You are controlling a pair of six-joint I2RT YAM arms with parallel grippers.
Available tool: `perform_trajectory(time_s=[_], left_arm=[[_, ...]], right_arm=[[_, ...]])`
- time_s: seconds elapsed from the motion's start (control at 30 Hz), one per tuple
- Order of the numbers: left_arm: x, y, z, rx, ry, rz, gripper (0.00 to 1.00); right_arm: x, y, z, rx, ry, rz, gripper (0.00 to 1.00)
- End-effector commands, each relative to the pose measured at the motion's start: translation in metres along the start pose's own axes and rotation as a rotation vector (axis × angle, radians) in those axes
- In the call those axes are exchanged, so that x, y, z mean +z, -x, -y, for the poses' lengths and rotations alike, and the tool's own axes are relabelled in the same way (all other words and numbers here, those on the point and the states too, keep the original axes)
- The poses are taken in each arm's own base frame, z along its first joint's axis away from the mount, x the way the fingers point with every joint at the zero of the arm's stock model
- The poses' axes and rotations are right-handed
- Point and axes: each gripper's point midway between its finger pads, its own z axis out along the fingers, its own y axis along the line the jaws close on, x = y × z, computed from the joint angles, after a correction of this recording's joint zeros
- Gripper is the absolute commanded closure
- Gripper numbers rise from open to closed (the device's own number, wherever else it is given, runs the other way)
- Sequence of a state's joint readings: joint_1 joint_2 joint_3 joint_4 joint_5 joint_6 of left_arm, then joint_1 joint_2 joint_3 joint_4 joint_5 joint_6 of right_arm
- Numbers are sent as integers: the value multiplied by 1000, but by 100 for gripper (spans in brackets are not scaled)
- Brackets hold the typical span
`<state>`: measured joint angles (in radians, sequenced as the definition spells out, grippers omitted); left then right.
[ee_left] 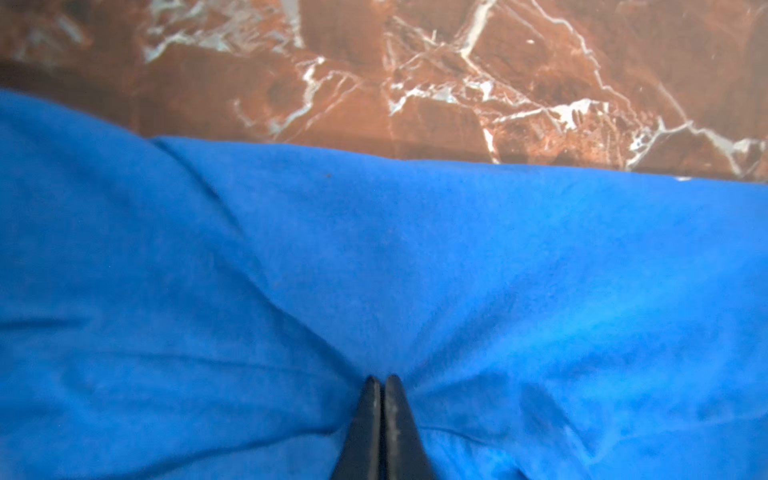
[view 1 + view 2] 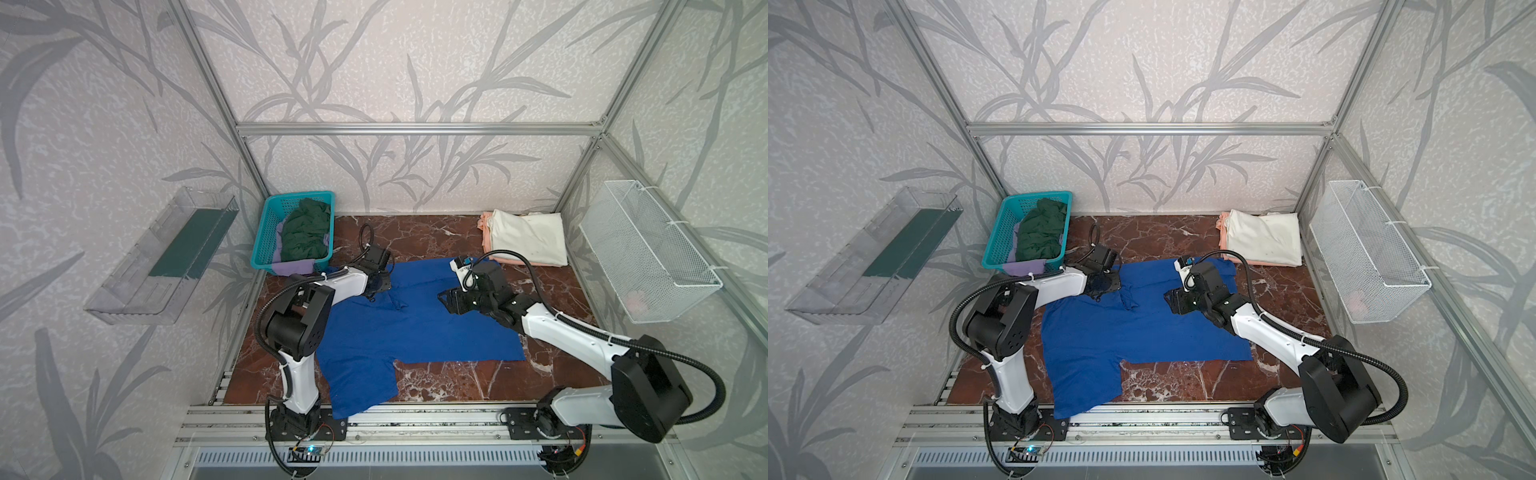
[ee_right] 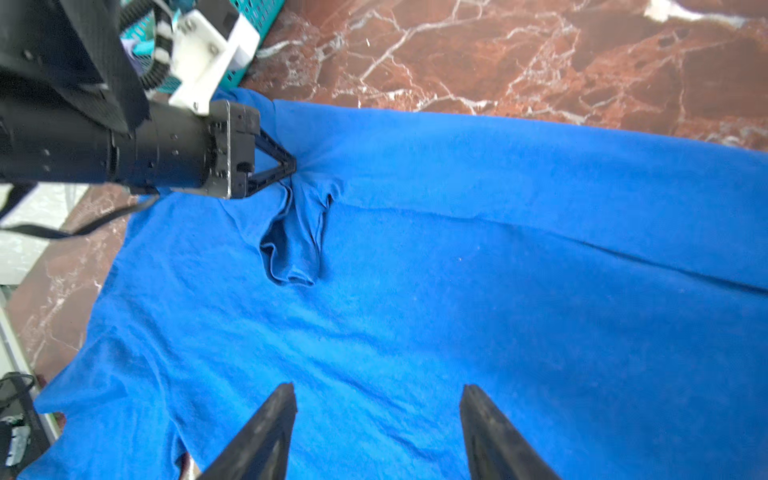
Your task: Fold and stack the t-shirts
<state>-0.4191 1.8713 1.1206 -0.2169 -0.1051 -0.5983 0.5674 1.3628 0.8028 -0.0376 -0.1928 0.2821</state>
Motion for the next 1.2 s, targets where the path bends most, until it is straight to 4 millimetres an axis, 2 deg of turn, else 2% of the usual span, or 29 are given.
perform_trajectory(time_s=[0.0,0.07,0.27,0.33,0.43,1.17], left_arm=[[-19,4,-4,3,8,35,97],[-23,5,-5,7,10,41,100],[-28,4,-8,11,15,48,99],[-28,5,-8,16,15,48,86],[-27,4,-7,20,13,41,81],[-9,-6,2,36,-19,-9,80]], right_arm=[[-4,10,-3,9,9,11,35],[-4,10,-3,11,6,13,36],[-3,8,0,15,-5,1,36],[-3,8,-1,14,-5,-1,36],[-3,7,1,14,-12,-1,36],[0,1,12,36,-41,-20,36]])
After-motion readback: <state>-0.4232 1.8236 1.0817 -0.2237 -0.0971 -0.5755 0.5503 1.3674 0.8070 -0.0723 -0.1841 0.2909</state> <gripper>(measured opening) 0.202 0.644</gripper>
